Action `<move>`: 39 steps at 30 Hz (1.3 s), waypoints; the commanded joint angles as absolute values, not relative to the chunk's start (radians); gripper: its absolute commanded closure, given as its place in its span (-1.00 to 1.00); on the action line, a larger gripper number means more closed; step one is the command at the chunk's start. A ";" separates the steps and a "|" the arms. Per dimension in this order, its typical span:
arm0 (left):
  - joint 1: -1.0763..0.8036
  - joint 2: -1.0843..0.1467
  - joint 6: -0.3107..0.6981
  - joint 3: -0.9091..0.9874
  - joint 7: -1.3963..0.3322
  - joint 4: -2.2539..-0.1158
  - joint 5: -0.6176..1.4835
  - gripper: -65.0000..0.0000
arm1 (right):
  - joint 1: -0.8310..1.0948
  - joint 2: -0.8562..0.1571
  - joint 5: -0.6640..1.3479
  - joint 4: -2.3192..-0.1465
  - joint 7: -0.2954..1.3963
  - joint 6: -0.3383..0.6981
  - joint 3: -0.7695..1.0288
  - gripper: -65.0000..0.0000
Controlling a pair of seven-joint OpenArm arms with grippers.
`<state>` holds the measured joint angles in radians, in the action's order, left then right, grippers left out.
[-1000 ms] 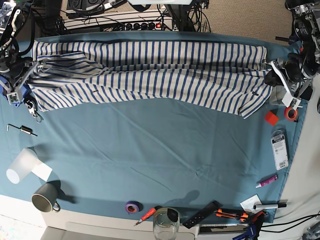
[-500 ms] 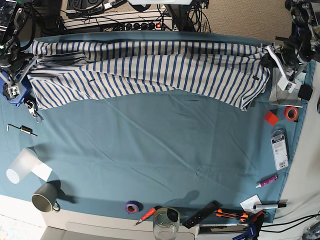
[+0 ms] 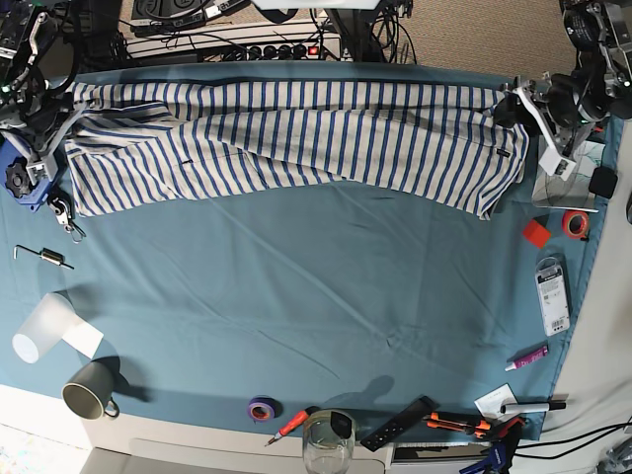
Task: Fold the T-shirt properly
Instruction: 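Grasp the shirt end near the right gripper and tuck it inward, then grasp the shirt end near the left gripper and tuck it inward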
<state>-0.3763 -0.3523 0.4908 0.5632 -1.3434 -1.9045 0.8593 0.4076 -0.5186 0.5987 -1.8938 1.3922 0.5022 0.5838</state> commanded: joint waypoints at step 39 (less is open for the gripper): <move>-0.327 -0.341 0.400 0.427 -1.143 -1.890 0.665 0.03 | 0.403 -0.546 0.688 -1.956 1.263 0.592 0.666 0.32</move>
<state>-0.3309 -0.3313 0.4011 0.4229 -1.1553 -1.8805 0.6601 0.4072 -0.5259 0.6815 -1.9423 1.2819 0.5983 0.6544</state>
